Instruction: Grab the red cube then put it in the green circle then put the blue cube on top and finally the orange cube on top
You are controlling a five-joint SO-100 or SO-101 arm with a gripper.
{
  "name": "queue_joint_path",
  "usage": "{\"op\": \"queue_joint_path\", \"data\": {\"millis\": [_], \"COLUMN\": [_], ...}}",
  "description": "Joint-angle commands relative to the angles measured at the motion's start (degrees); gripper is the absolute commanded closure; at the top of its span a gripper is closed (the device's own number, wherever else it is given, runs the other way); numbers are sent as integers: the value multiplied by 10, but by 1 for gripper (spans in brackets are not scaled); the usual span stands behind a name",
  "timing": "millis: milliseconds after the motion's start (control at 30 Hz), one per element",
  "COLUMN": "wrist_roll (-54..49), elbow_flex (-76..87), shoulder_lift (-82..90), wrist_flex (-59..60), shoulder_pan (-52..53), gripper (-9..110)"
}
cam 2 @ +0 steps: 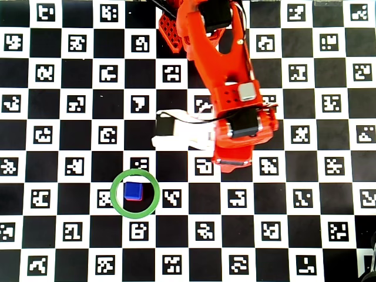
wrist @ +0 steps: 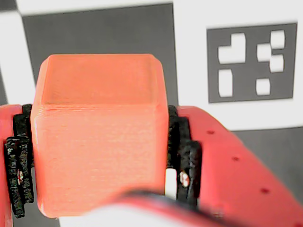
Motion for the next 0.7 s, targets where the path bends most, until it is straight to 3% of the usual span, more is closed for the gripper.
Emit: {"op": "queue_joint_path", "data": {"millis": [0, 300, 667], "wrist_roll": [-54, -207, -240], "elbow_flex": [-55, -128, -283], "shoulder_lift": [69, 27, -106], "wrist_flex": [9, 20, 48], "shoulder_pan": [47, 125, 181], "gripper": [95, 95, 94]}}
